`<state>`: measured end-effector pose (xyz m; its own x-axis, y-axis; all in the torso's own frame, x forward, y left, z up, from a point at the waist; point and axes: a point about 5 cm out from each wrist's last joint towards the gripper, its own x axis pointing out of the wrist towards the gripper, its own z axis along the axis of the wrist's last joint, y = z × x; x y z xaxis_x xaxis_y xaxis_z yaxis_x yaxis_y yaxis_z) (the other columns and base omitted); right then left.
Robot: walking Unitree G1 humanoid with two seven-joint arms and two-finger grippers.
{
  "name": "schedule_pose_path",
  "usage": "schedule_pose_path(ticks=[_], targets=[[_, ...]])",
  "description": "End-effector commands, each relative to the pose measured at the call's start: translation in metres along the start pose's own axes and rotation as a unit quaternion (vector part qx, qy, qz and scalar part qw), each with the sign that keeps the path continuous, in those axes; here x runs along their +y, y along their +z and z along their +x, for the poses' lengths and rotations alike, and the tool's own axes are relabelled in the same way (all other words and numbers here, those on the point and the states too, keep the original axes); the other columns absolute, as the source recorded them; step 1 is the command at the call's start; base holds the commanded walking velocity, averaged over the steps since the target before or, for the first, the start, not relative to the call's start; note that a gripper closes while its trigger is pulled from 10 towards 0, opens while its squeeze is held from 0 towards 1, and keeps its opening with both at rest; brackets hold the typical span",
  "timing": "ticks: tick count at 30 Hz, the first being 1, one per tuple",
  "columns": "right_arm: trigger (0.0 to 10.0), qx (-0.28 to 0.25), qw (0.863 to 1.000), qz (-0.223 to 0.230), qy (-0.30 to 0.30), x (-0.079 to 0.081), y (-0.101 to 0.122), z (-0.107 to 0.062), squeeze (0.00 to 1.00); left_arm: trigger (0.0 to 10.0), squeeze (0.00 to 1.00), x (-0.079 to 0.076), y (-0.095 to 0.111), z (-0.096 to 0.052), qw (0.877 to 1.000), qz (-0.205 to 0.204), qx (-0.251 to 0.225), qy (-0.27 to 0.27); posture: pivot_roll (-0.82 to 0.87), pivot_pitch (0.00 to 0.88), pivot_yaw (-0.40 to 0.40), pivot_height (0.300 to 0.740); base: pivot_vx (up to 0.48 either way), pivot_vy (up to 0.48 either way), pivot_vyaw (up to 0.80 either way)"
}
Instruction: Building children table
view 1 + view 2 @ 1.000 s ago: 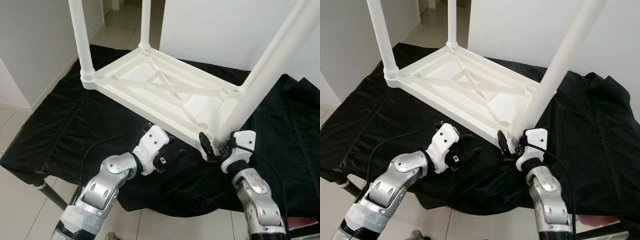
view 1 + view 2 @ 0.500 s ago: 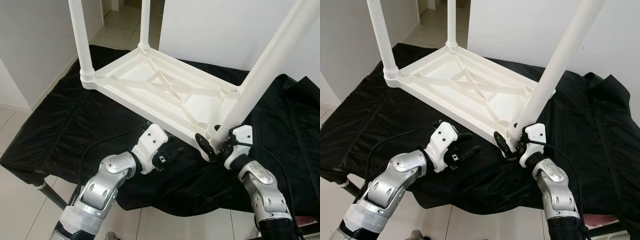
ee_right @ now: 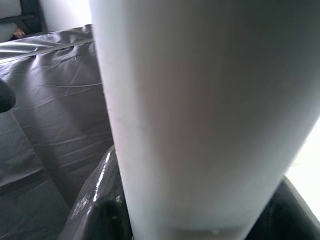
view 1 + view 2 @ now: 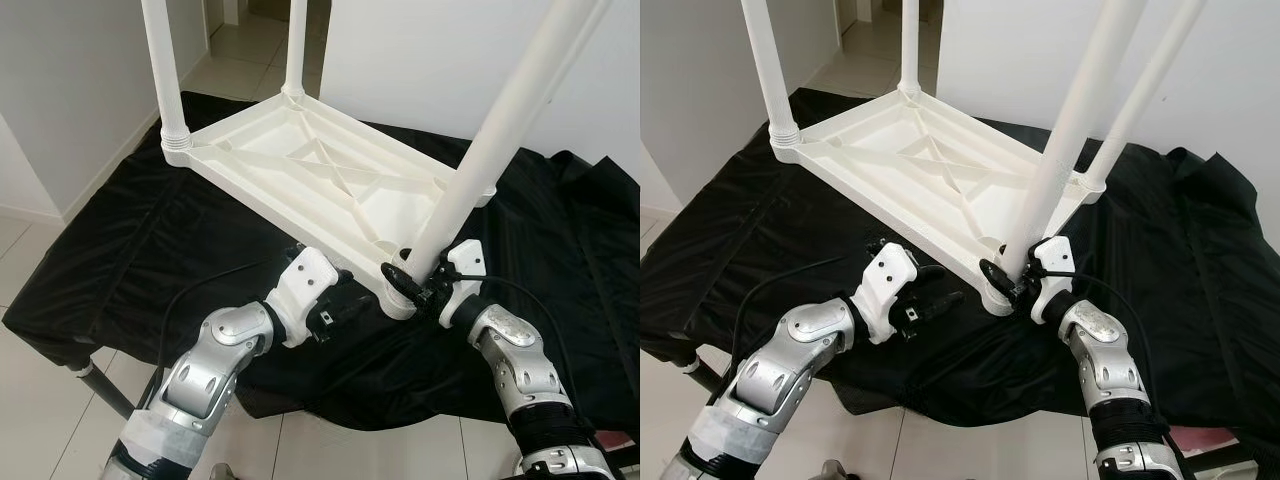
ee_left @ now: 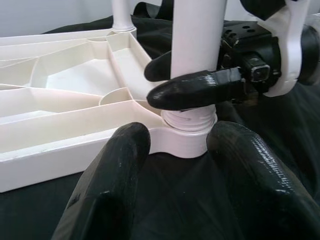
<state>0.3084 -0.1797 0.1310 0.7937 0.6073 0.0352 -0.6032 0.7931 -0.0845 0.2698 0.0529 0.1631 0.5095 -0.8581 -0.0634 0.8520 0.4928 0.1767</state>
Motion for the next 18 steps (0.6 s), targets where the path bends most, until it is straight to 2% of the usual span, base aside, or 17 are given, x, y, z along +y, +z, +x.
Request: schedule_pose_path(ticks=[1, 4, 5, 18], targets=[[0.0, 0.006, 1.000, 0.003, 0.009, -0.0003, -0.0029, -0.0015, 0.00, 10.0, 0.00, -0.0011, -0.0026, 0.0012, 1.000, -0.002, 0.005, 0.014, 0.03, 0.038, -0.106, 0.740, 0.000, 0.000, 0.00], [0.0, 0.006, 1.000, 0.003, 0.009, -0.0006, -0.0031, -0.0019, 0.00, 10.0, 0.00, -0.0016, -0.0028, 0.0013, 1.000, -0.003, 0.005, 0.014, 0.03, 0.038, -0.106, 0.740, 0.000, 0.000, 0.00], [10.0, 0.005, 1.000, 0.004, 0.007, -0.0014, -0.0030, -0.0023, 0.00, 10.0, 0.00, -0.0022, -0.0026, 0.0018, 1.000, -0.004, 0.004, 0.013, 0.03, 0.041, -0.107, 0.740, 0.000, 0.000, 0.00], [10.0, -0.018, 0.999, 0.007, -0.037, 0.0070, -0.0012, -0.0087, 0.00, 10.0, 0.00, -0.0068, -0.0038, 0.0059, 1.000, -0.009, 0.002, 0.002, 0.01, 0.037, -0.109, 0.740, 0.000, 0.000, 0.00]])
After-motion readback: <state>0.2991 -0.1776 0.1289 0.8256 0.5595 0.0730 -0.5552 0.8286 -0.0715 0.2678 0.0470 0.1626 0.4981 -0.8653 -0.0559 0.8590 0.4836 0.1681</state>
